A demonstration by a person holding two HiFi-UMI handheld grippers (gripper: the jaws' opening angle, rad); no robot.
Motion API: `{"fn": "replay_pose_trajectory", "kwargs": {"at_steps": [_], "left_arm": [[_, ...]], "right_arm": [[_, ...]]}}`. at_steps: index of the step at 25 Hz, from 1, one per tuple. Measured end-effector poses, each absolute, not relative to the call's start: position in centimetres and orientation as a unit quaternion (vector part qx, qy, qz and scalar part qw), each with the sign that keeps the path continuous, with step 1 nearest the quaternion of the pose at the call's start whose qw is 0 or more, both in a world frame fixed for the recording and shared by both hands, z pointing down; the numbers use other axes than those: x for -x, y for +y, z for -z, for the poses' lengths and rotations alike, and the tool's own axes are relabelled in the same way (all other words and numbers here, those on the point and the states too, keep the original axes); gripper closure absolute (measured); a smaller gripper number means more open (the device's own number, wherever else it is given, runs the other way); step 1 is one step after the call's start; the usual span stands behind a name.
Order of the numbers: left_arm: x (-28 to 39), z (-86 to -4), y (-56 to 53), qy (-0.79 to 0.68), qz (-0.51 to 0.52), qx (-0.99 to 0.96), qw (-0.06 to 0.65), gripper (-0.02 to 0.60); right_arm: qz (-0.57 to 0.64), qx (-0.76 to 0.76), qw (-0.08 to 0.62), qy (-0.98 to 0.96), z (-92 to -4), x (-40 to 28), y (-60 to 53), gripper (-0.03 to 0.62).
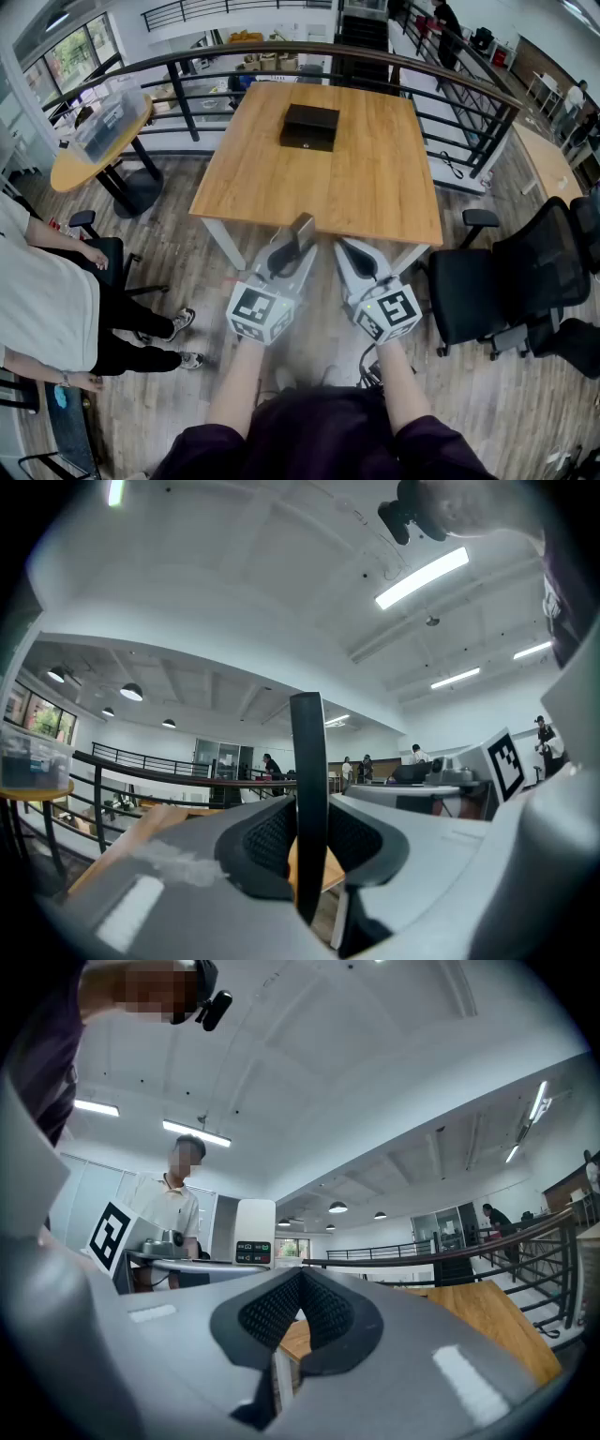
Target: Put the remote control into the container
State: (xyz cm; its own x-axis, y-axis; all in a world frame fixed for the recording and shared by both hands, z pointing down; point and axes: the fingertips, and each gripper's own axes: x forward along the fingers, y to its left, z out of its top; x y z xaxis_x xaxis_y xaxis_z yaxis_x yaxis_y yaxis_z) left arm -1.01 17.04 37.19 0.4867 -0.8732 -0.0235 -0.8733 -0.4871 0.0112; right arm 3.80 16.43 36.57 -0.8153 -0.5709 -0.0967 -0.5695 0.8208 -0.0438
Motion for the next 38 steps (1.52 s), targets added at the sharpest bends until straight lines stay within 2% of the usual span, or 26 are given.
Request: {"fn": "replay_pose_trajectory", "kwargs": {"at_steps": [38], "left_arm": [[1.03,-37.38,17.54,0.505,-0.009,0.863,0.006,0.491]], "right_arm": [[-0.003,0.297,0.051,0.953,-36.57,-3.57,16.88,0.588]]}}
